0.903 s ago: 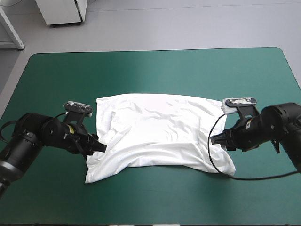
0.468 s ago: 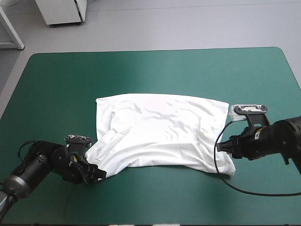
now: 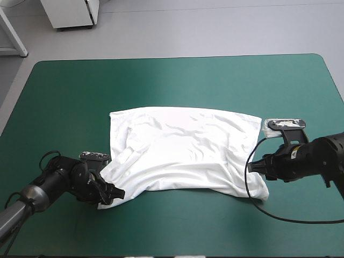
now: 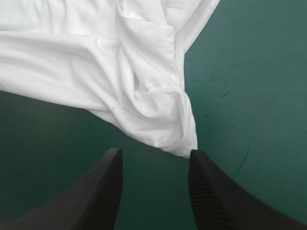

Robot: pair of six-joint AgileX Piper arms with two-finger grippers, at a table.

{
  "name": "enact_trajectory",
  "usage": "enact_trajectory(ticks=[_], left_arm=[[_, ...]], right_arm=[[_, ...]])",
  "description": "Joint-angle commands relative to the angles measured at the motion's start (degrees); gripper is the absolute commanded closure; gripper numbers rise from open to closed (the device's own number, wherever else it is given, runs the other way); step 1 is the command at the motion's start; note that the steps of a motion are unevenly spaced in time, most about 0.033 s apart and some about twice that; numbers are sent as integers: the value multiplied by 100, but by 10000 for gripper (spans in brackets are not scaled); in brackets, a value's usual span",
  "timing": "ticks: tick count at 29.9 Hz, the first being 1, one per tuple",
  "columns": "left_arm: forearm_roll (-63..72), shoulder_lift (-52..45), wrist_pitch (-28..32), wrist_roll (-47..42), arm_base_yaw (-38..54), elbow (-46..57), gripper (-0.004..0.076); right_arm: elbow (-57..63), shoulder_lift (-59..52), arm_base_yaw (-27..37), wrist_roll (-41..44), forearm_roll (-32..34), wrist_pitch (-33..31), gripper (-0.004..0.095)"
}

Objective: Fold the cloth

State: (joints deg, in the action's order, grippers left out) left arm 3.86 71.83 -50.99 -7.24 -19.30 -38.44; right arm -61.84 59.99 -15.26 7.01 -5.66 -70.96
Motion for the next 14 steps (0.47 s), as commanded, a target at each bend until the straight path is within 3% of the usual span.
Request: enact_trajectory(ticks=[1, 8, 14], left_arm=[[-7, 50, 123, -88, -14, -105, 412], [40, 120, 290, -151, -14, 296, 731], [117, 110, 331, -151, -14, 559, 731]], right_arm=[[-132, -105, 5, 49, 85, 173, 492], [-117, -42, 5, 89, 109, 122, 491], [429, 208, 5, 171, 125, 234, 475]])
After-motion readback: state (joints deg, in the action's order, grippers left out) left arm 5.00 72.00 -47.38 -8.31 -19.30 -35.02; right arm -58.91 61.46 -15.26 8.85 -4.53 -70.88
